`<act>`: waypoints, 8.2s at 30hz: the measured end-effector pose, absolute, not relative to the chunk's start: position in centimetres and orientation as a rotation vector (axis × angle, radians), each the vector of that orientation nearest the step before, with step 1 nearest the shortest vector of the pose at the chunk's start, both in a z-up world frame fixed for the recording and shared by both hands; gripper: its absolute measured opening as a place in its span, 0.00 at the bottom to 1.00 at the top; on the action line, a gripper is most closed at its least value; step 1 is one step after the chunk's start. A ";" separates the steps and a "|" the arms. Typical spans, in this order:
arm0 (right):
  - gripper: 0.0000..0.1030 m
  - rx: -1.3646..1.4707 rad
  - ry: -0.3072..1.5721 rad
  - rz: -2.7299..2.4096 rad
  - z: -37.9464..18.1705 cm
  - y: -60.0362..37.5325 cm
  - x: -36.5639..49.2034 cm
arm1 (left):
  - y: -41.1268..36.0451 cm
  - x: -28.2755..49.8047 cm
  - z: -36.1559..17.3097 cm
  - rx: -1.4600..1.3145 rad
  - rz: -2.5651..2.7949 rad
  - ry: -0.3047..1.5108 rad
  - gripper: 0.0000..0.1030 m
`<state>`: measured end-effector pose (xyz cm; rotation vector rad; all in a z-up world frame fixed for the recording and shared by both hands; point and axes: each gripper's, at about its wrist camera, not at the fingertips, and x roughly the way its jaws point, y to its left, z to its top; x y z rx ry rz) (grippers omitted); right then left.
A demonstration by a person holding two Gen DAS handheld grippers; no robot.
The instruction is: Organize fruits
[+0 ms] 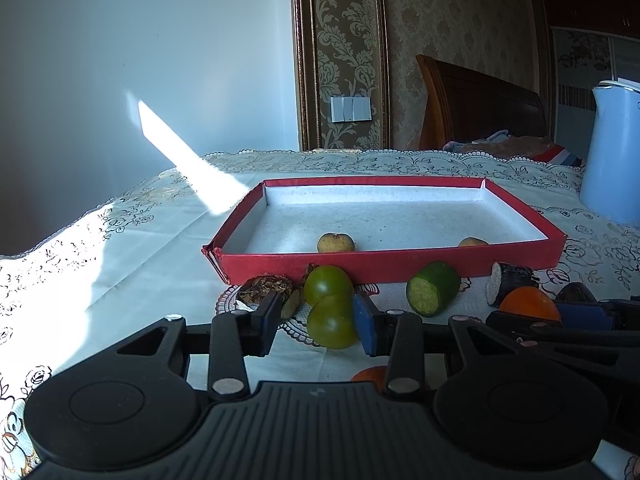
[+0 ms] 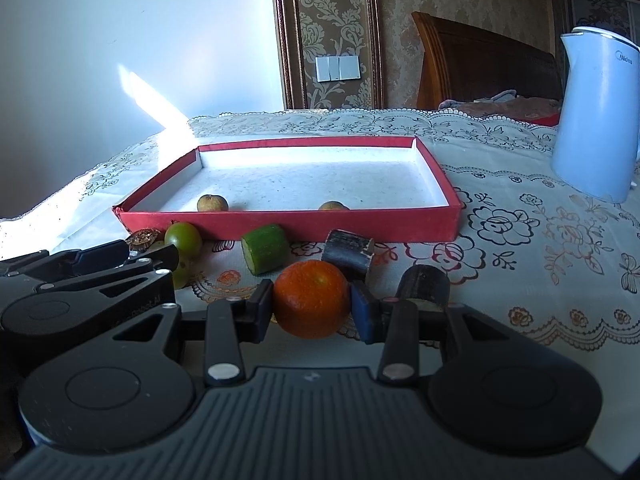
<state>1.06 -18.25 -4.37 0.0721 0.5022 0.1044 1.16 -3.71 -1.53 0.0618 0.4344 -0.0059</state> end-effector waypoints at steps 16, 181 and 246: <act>0.38 0.056 0.491 0.115 -3.9 -17.7 1.1 | -3.4 0.8 -1.3 0.056 0.006 0.406 0.38; 0.61 0.178 0.389 0.087 -4.2 -25.4 0.5 | 2.8 -4.0 -1.5 -0.030 -0.217 0.338 0.84; 0.38 0.083 0.595 0.037 -5.4 -23.6 3.2 | -1.7 -0.1 -2.7 0.004 -0.133 0.535 0.40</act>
